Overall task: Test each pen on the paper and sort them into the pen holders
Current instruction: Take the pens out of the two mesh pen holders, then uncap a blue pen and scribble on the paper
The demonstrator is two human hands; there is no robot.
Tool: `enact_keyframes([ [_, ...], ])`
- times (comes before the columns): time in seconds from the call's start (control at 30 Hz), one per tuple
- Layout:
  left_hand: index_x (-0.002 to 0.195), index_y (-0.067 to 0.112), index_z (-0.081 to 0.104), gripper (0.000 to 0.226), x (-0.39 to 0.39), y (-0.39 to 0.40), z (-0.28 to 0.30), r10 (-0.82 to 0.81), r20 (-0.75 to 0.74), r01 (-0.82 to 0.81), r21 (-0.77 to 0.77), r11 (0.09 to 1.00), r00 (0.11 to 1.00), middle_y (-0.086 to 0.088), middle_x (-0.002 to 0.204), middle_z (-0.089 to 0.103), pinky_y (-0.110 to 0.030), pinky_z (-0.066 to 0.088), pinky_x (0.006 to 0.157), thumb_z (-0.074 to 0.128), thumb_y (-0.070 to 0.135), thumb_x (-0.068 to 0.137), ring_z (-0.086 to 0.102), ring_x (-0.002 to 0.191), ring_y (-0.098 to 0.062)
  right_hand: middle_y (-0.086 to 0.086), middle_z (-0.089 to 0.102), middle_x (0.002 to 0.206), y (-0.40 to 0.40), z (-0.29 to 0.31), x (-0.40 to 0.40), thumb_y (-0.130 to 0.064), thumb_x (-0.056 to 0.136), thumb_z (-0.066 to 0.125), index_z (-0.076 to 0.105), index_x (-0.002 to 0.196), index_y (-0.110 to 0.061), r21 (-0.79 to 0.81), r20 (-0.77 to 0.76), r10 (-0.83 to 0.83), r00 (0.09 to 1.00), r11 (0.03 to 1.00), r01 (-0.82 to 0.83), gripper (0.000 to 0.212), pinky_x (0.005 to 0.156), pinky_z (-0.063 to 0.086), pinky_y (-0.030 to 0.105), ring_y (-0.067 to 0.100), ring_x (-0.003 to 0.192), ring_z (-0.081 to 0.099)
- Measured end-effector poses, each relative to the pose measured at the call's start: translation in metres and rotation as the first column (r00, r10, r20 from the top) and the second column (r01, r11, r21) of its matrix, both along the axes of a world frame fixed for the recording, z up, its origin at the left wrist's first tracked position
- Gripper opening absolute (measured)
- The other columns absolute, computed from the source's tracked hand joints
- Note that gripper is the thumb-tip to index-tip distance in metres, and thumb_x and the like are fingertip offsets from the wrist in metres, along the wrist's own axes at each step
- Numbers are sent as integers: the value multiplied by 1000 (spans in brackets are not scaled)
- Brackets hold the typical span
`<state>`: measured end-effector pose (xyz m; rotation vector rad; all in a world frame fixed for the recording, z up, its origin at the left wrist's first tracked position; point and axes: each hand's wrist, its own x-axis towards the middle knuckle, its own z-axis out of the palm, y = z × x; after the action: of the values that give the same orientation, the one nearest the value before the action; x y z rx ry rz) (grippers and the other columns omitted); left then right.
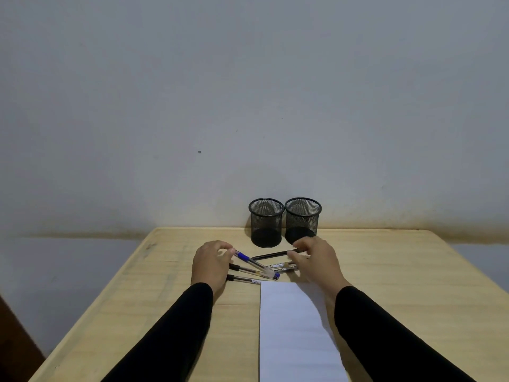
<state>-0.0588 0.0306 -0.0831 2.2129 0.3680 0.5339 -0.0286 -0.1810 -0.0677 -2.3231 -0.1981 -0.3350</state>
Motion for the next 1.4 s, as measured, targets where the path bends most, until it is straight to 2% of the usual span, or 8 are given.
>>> enact_keyframes([
  [0.1,108,23,67,20,1,5,0,-121,-36,124,111,986,992,2,124,60,-26,37,97,53,25,93,48,119,-16,2,65,93,21,1,-6,-31,80,70,71,101,-14,-64,-54,157,986,985,-160,27,78,42,28,19,100,53],
  [0.23,129,31,55,35,10,4,2,-177,-153,217,299,929,972,5,146,40,-32,25,112,44,20,98,27,139,-16,2,67,102,42,-5,-3,-38,79,70,70,104,-18,-200,-77,188,979,959,-200,32,77,39,26,15,102,46],
  [0.47,119,35,63,29,36,2,-3,-110,-276,242,510,826,955,5,151,34,-39,25,113,47,24,97,18,143,-21,4,64,102,52,-13,10,-29,85,64,71,100,-20,-227,-69,178,982,955,-189,19,78,37,25,15,99,47],
  [0.6,107,30,66,20,38,8,-2,-147,-207,230,470,852,967,4,144,40,-36,26,111,52,24,94,25,139,-18,1,61,90,52,-9,14,-19,84,64,73,96,-18,-136,-54,219,974,965,-224,15,76,48,24,15,88,55],
  [0.7,96,27,61,15,30,12,10,-259,-63,266,314,912,964,2,120,53,-24,38,94,53,16,92,45,115,-15,-6,64,72,44,7,12,-10,80,69,73,90,-16,260,-31,219,975,944,-204,12,62,45,6,5,68,58],
  [0.87,95,22,61,15,-1,-3,33,-347,141,342,58,938,927,5,90,59,-1,39,65,54,9,92,52,80,-4,0,63,72,37,26,-5,-10,82,68,72,88,-17,807,-82,335,939,574,-135,10,68,43,23,11,70,55],
  [1.03,90,25,61,12,-33,-27,41,-354,210,376,-72,924,911,7,83,61,-3,38,63,63,14,87,52,73,-1,-1,39,56,32,27,-33,-22,91,58,72,89,-12,782,-63,444,894,578,-232,17,48,29,21,10,50,34],
  [1.4,84,23,64,12,-77,-44,44,-477,157,484,-7,875,865,-5,83,69,-18,45,67,65,11,85,58,73,-11,4,51,60,16,21,-90,-15,96,49,68,99,-1,722,-11,486,874,608,-329,23,48,30,19,9,49,41],
])
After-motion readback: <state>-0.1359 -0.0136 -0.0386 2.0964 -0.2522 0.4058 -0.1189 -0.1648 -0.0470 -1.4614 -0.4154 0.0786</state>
